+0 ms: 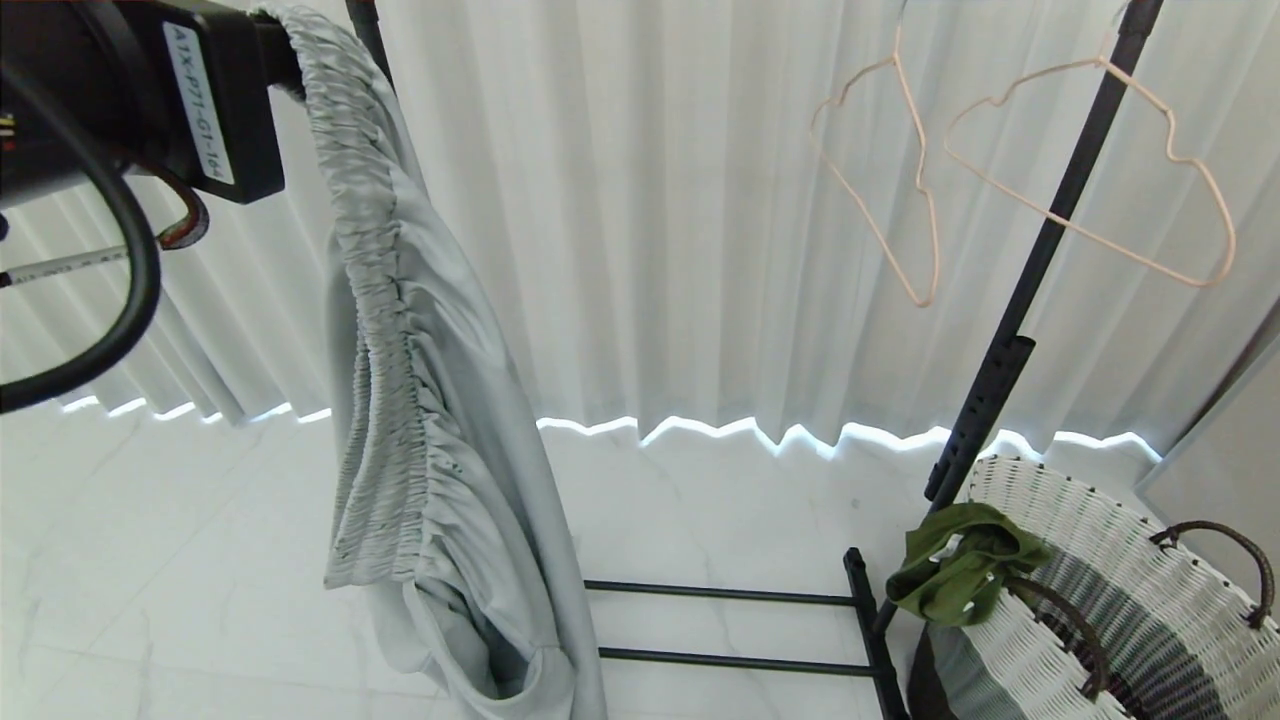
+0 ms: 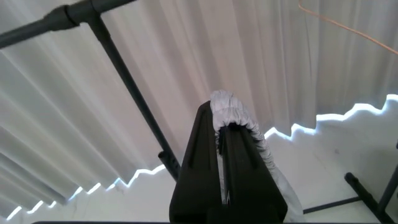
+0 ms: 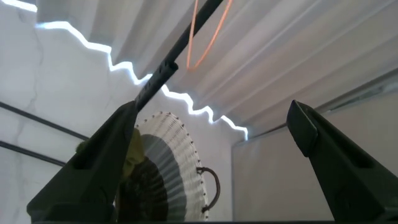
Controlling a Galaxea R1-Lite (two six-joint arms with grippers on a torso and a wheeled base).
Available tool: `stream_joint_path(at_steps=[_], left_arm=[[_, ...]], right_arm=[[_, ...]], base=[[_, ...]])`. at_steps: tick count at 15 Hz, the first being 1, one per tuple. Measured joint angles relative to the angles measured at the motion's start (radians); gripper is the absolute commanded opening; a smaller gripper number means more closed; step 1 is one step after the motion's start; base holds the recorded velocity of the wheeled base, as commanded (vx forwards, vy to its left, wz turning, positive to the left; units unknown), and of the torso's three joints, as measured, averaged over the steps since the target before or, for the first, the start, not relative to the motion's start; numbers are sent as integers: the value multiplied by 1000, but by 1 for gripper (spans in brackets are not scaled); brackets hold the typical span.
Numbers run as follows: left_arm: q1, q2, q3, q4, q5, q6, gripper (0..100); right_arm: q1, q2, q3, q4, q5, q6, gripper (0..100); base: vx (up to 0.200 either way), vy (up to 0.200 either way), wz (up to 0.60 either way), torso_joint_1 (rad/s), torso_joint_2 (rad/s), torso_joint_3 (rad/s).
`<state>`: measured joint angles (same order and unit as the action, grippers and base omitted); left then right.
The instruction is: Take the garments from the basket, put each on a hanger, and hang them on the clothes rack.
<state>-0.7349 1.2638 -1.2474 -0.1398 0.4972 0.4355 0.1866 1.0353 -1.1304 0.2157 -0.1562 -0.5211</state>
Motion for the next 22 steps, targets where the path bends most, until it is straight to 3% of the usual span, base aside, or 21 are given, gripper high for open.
stream_joint_path(at_steps=[7,13,18,22], left_arm=[[0,0,-1,-4,0,53,0],[0,-1,6,-4,-4,56,0],[0,-22,35,-4,-58,63,0],[0,-32,50,-4,-59,63,0]], right_arm=[[0,8,16,5,-5,179,100],[-21,13,28,-2,0,181,100],[-23,13,31,-3,1,181,100],[-23,14,31,-3,1,180,100]], base=[[0,0,0,196,-473,-280],[0,0,0,104,-234,-129],[200,-200,0,6,-15,-2],[50,0,0,1,-1,1]])
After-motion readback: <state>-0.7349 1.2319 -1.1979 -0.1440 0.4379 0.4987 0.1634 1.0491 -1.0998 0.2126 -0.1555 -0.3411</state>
